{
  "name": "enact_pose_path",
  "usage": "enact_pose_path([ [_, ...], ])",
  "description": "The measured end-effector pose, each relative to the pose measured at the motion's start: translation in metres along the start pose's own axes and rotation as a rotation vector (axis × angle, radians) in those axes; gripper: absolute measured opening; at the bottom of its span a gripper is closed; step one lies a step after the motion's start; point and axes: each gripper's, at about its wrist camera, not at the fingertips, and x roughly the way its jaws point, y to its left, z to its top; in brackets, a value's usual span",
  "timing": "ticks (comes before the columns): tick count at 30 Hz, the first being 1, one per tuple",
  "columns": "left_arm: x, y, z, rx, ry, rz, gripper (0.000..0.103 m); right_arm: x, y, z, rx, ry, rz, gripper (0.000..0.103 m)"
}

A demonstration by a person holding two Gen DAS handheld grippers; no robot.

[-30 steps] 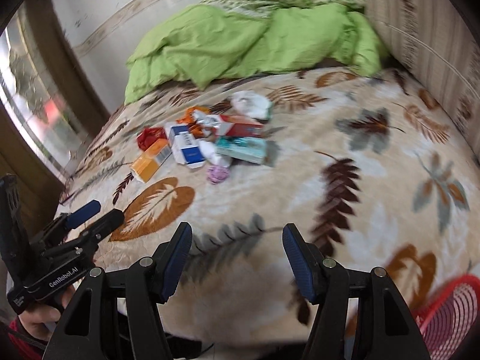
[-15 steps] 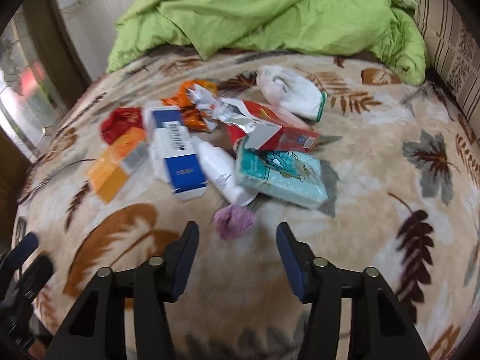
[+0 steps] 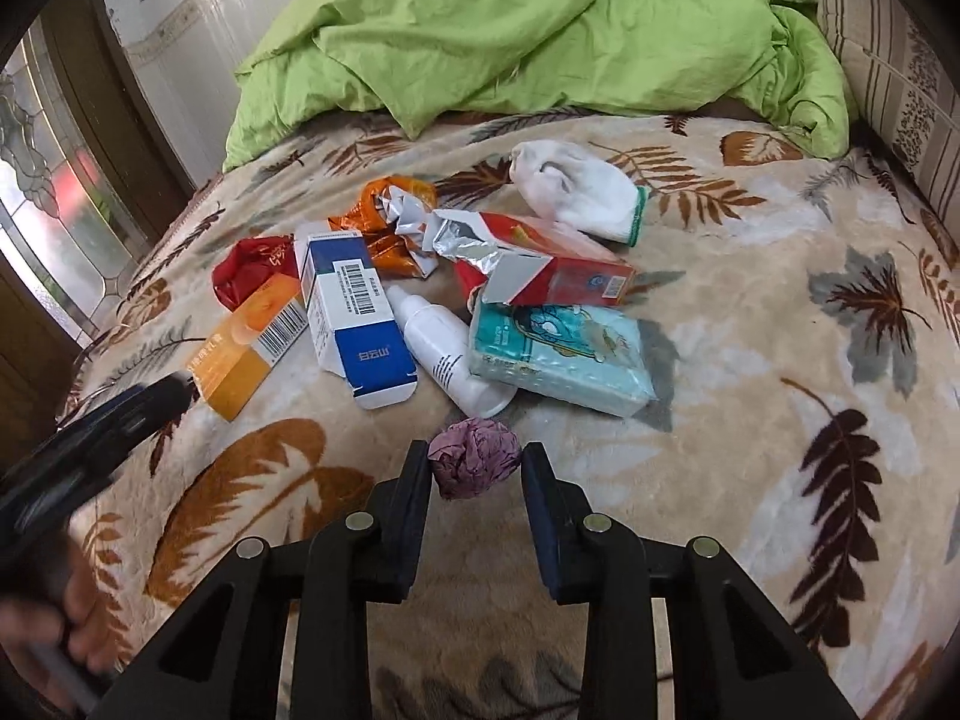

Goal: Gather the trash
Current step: 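Grasp the pink crumpled wrapper with the right tool while the left tool grasps the orange box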

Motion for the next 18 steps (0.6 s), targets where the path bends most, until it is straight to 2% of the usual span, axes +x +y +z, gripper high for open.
enact_pose_path([
  [5, 0.035, -0.008, 0.011, 0.071, 0.05, 0.049, 0.071, -0.008, -0.006, 0.003, 0.018, -0.028, -0.001, 0.033],
  [8, 0.049, -0.01, 0.01, 0.071, 0.07, 0.045, 0.069, -0.007, -0.008, 0.005, 0.037, -0.026, 0.007, 0.033],
  [10, 0.052, -0.011, 0.01, 0.077, 0.059, 0.055, 0.059, -0.006, -0.008, 0.006, 0.041, -0.023, 0.016, 0.033],
  [14, 0.051, -0.012, 0.008, 0.077, 0.037, 0.071, 0.056, -0.006, -0.002, 0.007, 0.027, -0.03, 0.015, 0.033],
  [18, 0.038, -0.013, 0.001, 0.083, 0.023, 0.066, 0.046, -0.009, 0.0, 0.007, 0.019, -0.044, 0.008, 0.033],
])
